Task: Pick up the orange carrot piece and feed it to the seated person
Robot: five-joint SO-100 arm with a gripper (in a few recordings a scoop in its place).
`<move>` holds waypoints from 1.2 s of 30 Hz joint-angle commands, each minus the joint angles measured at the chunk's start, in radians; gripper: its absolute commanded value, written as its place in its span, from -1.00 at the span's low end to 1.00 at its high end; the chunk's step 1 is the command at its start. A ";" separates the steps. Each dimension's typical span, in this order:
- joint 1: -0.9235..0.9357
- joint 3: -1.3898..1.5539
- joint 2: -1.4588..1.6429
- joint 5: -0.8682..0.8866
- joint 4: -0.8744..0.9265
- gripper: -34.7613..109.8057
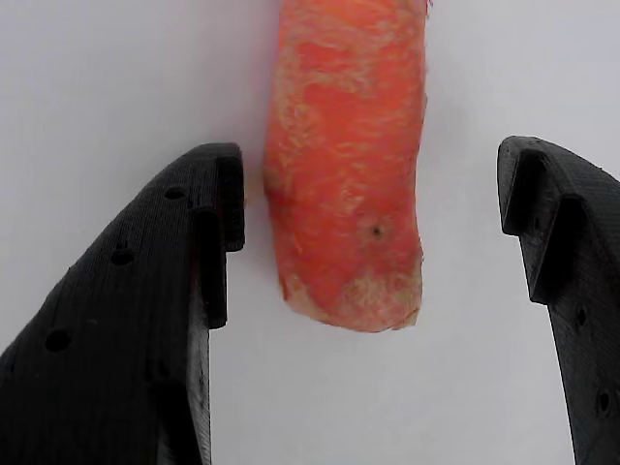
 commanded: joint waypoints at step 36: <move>0.009 0.124 0.012 -0.005 -0.003 -0.56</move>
